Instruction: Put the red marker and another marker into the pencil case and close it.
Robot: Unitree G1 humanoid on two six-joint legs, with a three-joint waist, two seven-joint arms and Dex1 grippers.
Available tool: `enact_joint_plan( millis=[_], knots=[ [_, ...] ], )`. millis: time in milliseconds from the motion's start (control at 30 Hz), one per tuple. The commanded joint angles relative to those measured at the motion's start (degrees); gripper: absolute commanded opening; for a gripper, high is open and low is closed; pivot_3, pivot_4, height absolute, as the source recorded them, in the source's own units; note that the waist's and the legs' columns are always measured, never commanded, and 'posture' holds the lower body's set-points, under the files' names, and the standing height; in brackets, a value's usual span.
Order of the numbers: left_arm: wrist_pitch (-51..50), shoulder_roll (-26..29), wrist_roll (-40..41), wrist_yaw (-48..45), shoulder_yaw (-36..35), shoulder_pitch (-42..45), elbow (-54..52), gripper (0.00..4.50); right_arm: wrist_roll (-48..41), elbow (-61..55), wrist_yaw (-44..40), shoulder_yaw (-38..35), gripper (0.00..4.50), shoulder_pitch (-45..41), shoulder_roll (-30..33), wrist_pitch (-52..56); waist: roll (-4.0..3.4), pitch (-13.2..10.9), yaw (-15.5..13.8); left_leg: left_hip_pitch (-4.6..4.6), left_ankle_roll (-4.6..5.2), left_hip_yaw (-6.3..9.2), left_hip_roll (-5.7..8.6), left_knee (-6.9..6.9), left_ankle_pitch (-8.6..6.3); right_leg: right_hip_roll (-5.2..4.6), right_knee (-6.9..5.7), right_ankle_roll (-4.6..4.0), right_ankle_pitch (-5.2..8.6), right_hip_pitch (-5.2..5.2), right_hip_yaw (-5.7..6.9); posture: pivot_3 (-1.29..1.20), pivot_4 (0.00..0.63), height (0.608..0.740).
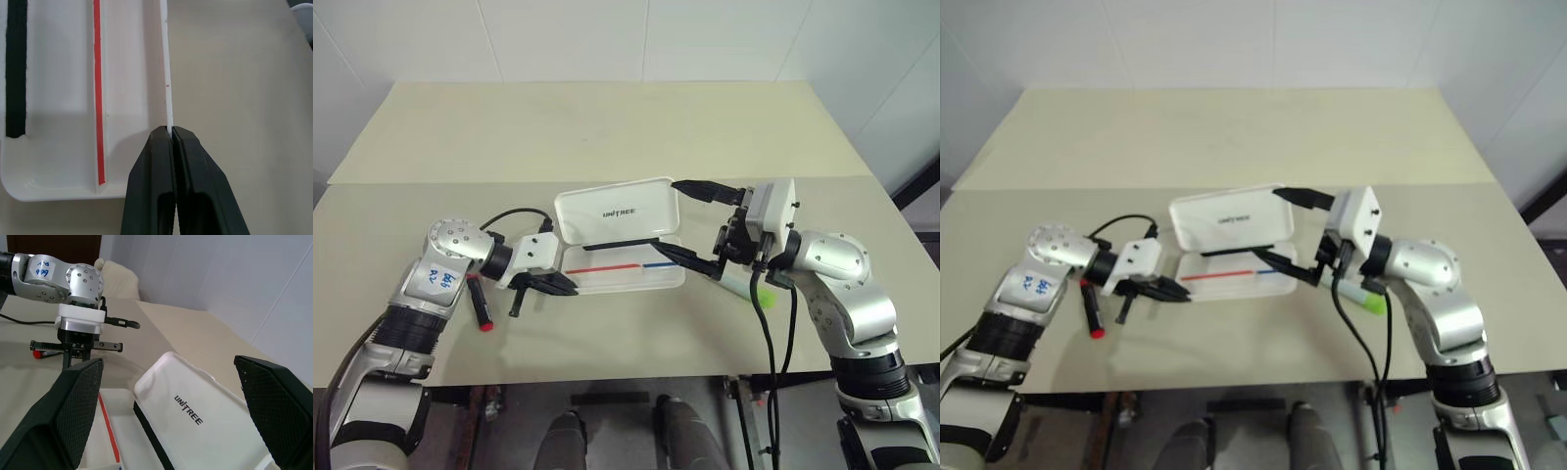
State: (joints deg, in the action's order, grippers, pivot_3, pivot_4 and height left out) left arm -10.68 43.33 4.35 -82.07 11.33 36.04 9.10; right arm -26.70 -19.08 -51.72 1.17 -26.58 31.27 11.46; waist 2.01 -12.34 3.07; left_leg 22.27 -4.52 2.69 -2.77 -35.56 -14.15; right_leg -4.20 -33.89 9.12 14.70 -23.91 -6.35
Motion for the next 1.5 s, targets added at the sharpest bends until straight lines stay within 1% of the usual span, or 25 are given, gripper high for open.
enact_joint_plan(
  millis=[33, 167, 233, 333, 367, 500, 800, 1033, 1233, 1300, 1367, 1500],
  knots=[
    [-3.44, 1.56, 0.52, -0.22, 0.53, -0.76, -3.32, 0.03, -1.72, -4.17, 0.98, -2.57, 4.50, 1.16, 1.00, 0.83, 0.00, 0.00, 0.02, 0.00, 0.00, 0.00, 0.00, 0.00, 0.00, 0.00, 0.00, 0.00, 0.00, 0.00, 0.00, 0.00, 0.150, 0.740],
    [-4.71, 2.23, 0.28, -0.09, 0.87, -0.99, -4.07, 0.03, -1.85, -5.24, 1.54, -2.70, 4.50, 1.76, 1.12, 1.50, 0.00, 0.00, 0.08, -0.01, 0.01, 0.00, 0.00, -0.01, 0.00, 0.00, 0.00, -0.13, 0.07, 0.00, 0.00, 0.00, 0.150, 0.740],
    [-5.85, 2.49, -0.03, -0.48, 1.55, -0.74, -4.13, 0.41, -2.03, -6.16, 2.04, -3.02, 4.50, 2.40, 1.23, 1.86, 0.00, 0.00, 0.08, -0.02, 0.01, 0.00, 0.00, -0.01, 0.00, 0.00, -0.01, -0.19, 0.10, 0.00, 0.00, 0.00, 0.150, 0.740],
    [-6.30, 2.31, 0.32, -0.57, 1.81, -0.43, -4.22, 1.25, -1.98, -6.75, 2.44, -3.38, 4.50, 2.80, 1.18, 2.18, 0.00, 0.00, 0.10, -0.02, 0.01, 0.00, 0.00, -0.01, 0.00, 0.00, -0.01, -0.26, 0.14, 0.00, -0.01, 0.00, 0.150, 0.740],
    [-6.64, 2.07, 0.65, -0.50, 1.73, -0.34, -4.36, 1.65, -2.00, -6.79, 2.48, -3.45, 4.50, 2.86, 1.19, 2.20, 0.00, 0.00, 0.08, -0.02, 0.01, 0.00, 0.00, -0.01, 0.00, 0.00, -0.01, -0.31, 0.17, 0.00, -0.01, 0.00, 0.150, 0.740],
    [-7.21, 1.76, 1.31, -0.39, 1.65, -0.05, -4.74, 2.97, -1.90, -6.63, 2.70, -3.15, 4.50, 2.71, 1.03, 2.12, 0.00, 0.00, 0.11, -0.03, 0.01, 0.00, 0.00, -0.07, 0.00, 0.00, -0.05, -0.49, 0.26, 0.01, -0.01, 0.00, 0.150, 0.740],
    [-9.86, 1.37, 3.82, 0.81, 0.13, 0.42, -7.98, 2.97, -1.54, -4.79, 2.26, -2.37, 4.50, 1.72, 0.15, 0.99, 0.00, 0.00, 0.05, -0.02, 0.01, 0.00, 0.00, -0.09, 0.00, 0.00, -0.05, -0.55, 0.29, 0.01, -0.01, 0.00, 0.150, 0.740],
    [-15.03, 1.18, 8.86, 2.26, -2.34, 0.68, -11.91, 2.97, -1.31, -3.70, 1.99, -1.82, 4.50, 1.01, -0.77, 0.55, 0.01, 0.00, 0.04, -0.01, 0.01, 0.00, 0.00, -0.09, 0.00, 0.00, -0.05, -0.48, 0.26, 0.01, -0.01, 0.00, 0.150, 0.740],
    [-18.40, 2.38, 12.56, 3.73, -4.74, -1.05, -14.88, 2.97, -1.20, -2.87, 1.43, -1.62, 4.50, 0.84, -1.21, -0.01, 0.01, 0.00, 0.12, -0.01, 0.01, 0.00, 0.00, -0.09, 0.00, 0.00, -0.06, -0.45, 0.24, 0.01, -0.01, 0.00, 0.150, 0.740],
    [-20.48, 2.33, 13.87, 7.19, -7.79, -2.66, -16.26, 2.97, -1.26, -2.53, 1.27, -1.57, 4.50, 0.69, -1.43, -0.16, 0.01, 0.00, 0.17, -0.02, 0.01, 0.00, 0.00, -0.09, 0.00, 0.00, -0.06, -0.45, 0.24, 0.01, -0.01, 0.00, 0.150, 0.740],
    [-24.41, 1.54, 15.97, 12.86, -13.07, -5.61, -18.53, 2.97, -1.23, -1.81, 0.88, -1.38, 4.50, 0.42, -1.79, -0.28, 0.01, 0.00, 0.35, -0.04, 0.01, 0.00, 0.00, -0.08, 0.00, 0.00, -0.07, -0.43, 0.23, 0.01, -0.02, 0.00, 0.150, 0.740],
    [-33.38, 1.61, 20.21, 21.10, -22.05, -14.67, -26.71, 2.97, -1.39, -0.21, -0.27, -1.13, 4.50, -0.44, -2.20, -0.58, 0.01, 0.00, 0.44, -0.07, 0.02, 0.02, -0.01, -0.05, -0.01, 0.00, -0.16, -0.28, 0.19, 0.00, -0.01, 0.00, 0.150, 0.740]
  ],
)
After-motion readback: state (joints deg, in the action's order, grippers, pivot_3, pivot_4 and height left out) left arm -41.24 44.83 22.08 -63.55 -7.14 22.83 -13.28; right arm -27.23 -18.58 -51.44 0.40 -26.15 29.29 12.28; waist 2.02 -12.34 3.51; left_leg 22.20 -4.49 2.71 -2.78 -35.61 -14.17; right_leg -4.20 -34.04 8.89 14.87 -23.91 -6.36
